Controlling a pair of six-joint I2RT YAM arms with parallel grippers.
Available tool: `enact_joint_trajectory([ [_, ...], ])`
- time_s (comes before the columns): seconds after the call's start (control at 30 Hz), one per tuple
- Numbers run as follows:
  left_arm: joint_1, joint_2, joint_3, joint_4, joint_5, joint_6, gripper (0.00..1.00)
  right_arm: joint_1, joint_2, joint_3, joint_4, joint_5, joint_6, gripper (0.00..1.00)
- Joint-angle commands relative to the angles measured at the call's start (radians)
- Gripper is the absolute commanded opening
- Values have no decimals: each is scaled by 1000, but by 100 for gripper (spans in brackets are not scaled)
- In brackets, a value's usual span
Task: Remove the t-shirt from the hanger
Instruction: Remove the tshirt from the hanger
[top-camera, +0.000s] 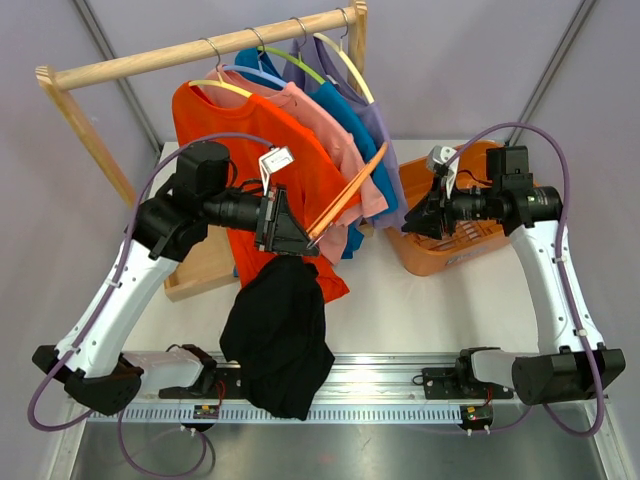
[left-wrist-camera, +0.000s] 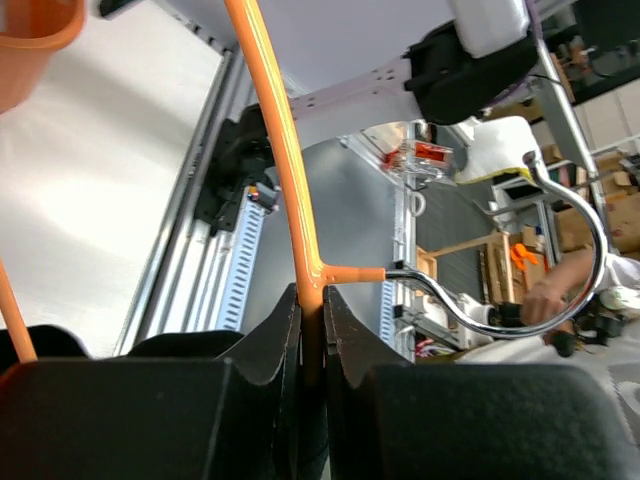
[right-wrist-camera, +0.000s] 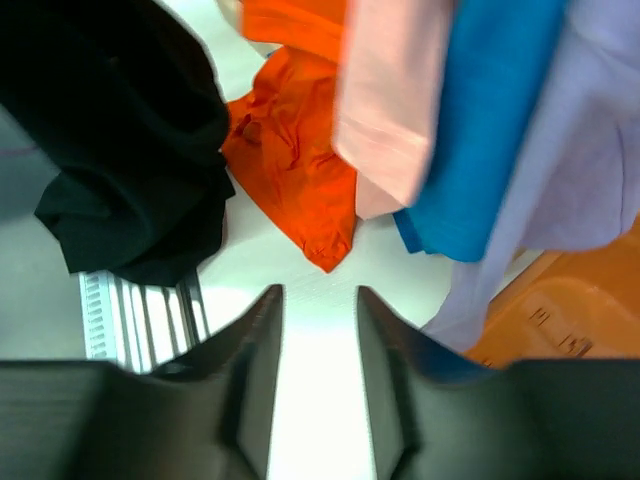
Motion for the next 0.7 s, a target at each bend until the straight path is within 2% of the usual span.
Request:
enact_joint_trajectory([
  [0.0, -12, 3, 1, -20, -85, 120, 0, -2, -23, 115, -208, -91, -259, 45],
  [0.03, -17, 12, -10, -19, -84, 118, 0, -2, -16, 165, -254, -126, -319, 48],
  [0.07, -31, 18, -24, -19, -78, 117, 0, -2, -8, 193, -362, -144, -459, 56],
  [0.17, -63, 43, -27, -38, -60, 121, 0, 1, 22, 288, -551, -204, -691, 65],
  [0.23, -74, 60, -19, -63, -47, 129, 0, 32, 52, 356, -617, -214, -780, 71],
  [0.37, -104, 103, 4, -95, -18, 147, 0, 147, 65, 423, -627, -139, -830, 75],
  [0.4, -109, 120, 14, -106, -15, 155, 0, 211, 62, 428, -613, -90, -826, 75],
  [0.67, -149, 163, 43, -92, 25, 146, 0, 412, 99, 384, -490, 75, -803, 75],
])
